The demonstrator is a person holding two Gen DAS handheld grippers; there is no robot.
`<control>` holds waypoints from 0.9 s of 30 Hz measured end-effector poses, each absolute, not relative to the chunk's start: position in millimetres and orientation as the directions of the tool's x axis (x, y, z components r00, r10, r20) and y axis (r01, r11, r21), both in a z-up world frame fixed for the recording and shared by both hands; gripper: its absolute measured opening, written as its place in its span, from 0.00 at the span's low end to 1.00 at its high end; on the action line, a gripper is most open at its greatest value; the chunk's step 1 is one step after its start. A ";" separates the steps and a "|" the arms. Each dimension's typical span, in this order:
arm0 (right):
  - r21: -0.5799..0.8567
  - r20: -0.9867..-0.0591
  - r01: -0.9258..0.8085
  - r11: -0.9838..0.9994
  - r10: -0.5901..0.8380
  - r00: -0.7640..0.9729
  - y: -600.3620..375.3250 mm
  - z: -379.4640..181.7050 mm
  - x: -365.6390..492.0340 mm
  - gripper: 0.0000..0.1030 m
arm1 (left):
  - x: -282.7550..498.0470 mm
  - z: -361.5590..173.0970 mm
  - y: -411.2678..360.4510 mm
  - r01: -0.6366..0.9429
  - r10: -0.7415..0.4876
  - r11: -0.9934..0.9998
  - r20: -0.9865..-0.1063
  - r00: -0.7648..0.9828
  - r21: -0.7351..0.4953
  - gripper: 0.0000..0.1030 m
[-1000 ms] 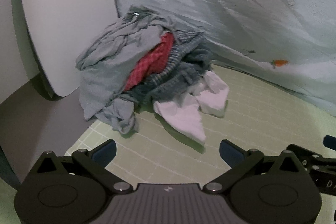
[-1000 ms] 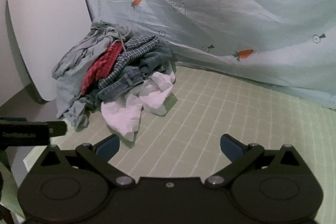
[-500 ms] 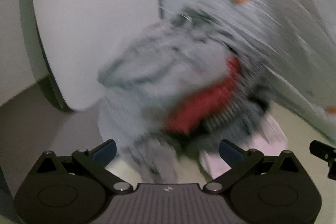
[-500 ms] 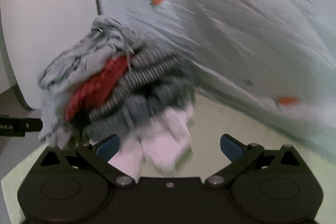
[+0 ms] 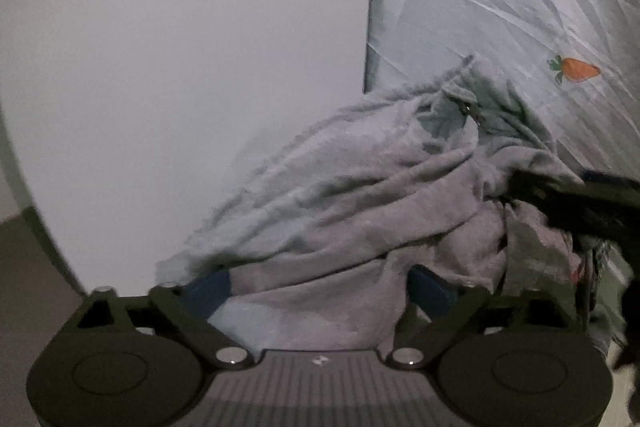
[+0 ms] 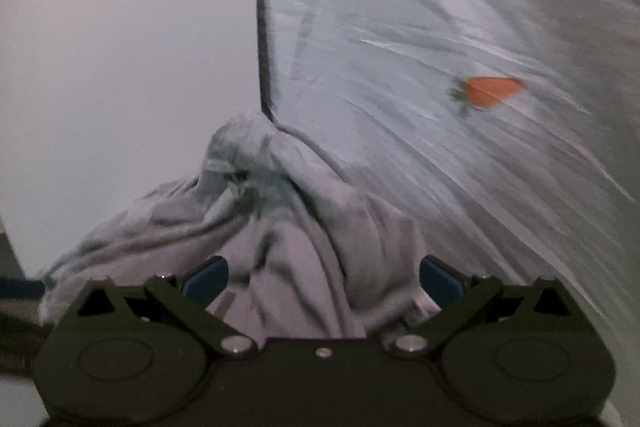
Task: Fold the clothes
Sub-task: 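Grasp the grey hoodie in the heap with both grippers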
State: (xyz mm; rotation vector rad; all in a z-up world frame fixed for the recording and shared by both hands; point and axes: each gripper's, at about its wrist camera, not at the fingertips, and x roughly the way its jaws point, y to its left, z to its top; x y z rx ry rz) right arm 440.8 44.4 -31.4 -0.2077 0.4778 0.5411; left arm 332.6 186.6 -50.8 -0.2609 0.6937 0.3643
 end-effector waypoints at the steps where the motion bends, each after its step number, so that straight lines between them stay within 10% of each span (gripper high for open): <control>1: -0.050 -0.494 -0.555 0.830 0.462 0.736 47.5 -33.1 446.5 0.93 | 334.4 -53.1 184.0 -0.412 0.240 0.904 -0.662 0.710 -0.115 0.81; 6: 0.021 -0.493 -0.562 0.827 0.498 0.714 42.6 -31.7 445.6 0.26 | 328.5 -49.7 171.7 -0.440 0.289 0.894 -0.635 0.717 -0.089 0.43; 10: 0.021 -0.430 -0.563 0.826 0.516 0.741 21.4 -17.2 415.4 0.18 | 312.5 -31.2 168.6 -0.466 0.314 0.878 -0.602 0.734 -0.110 0.13; 27: 0.143 -0.104 -0.415 0.899 0.430 0.897 -138.8 91.1 162.7 0.08 | 125.4 89.0 64.4 -0.215 0.153 0.968 -0.370 0.916 -0.132 0.11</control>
